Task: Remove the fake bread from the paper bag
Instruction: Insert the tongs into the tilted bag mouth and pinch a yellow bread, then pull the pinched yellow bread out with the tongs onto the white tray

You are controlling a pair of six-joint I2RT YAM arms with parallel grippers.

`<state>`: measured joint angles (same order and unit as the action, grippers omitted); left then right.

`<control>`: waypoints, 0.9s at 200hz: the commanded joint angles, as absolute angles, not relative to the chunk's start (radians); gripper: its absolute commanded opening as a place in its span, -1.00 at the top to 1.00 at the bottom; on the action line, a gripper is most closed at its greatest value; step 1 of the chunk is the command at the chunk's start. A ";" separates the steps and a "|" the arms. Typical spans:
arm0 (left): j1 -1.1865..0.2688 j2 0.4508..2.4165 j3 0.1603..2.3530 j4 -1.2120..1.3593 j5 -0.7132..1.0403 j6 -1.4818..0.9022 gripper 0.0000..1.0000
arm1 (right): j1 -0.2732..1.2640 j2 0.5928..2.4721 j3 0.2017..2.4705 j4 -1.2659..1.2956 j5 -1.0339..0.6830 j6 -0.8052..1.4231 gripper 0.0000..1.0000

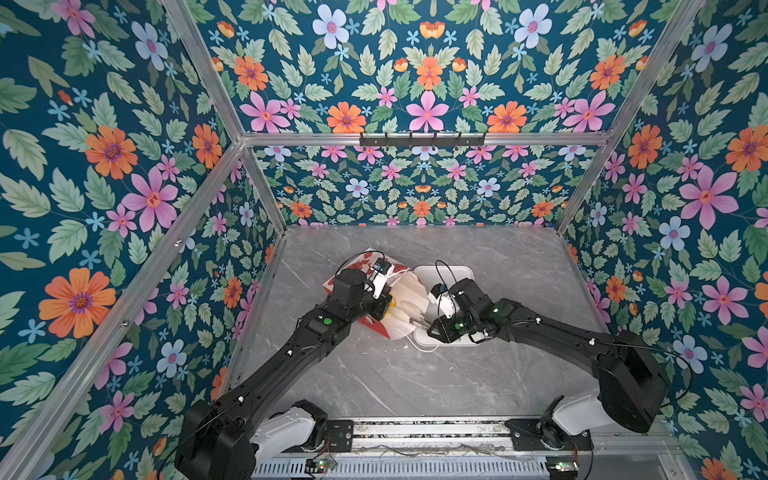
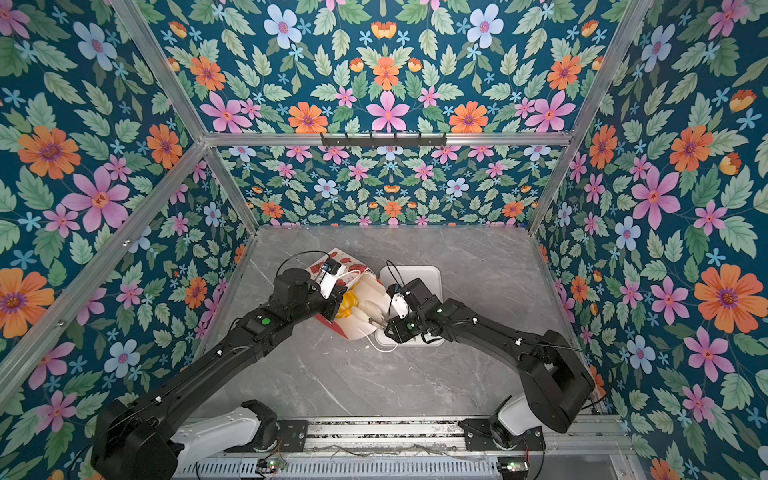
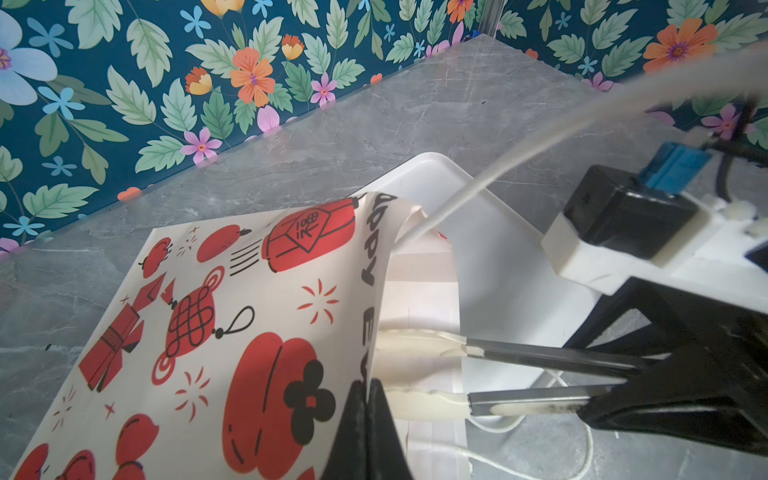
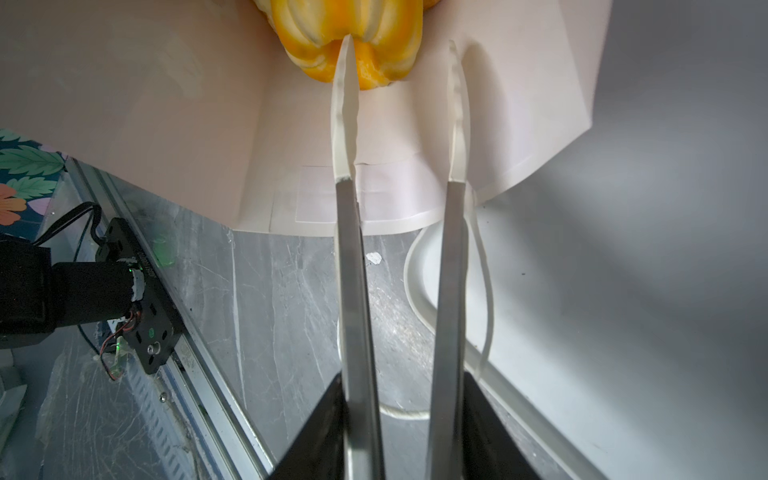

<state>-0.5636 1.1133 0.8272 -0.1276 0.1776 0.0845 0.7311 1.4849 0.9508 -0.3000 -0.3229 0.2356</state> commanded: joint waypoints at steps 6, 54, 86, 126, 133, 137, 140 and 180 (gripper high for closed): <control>-0.563 1.106 0.833 -0.070 0.206 0.078 1.00 | 0.733 1.495 0.953 -0.228 -0.341 0.231 0.19; -0.563 1.097 0.833 -0.066 0.211 0.074 1.00 | 0.735 1.520 0.963 -0.209 -0.343 0.229 0.19; -0.563 1.098 0.831 -0.061 0.215 0.071 1.00 | 0.739 1.514 0.945 -0.168 -0.329 0.233 0.18; -0.563 1.101 0.831 -0.050 0.224 0.067 1.00 | 0.738 1.539 0.941 -0.107 -0.282 0.250 0.18; -0.563 1.103 0.832 -0.049 0.228 0.067 1.00 | 0.739 1.546 0.943 -0.091 -0.277 0.255 0.18; -0.563 1.104 0.833 -0.047 0.230 0.066 1.00 | 0.739 1.549 0.945 -0.082 -0.274 0.259 0.18; -0.563 1.104 0.832 -0.046 0.230 0.066 1.00 | 0.739 1.551 0.944 -0.073 -0.271 0.262 0.18; -0.563 1.106 0.827 -0.035 0.235 0.061 1.00 | 0.738 1.562 0.942 -0.021 -0.245 0.283 0.34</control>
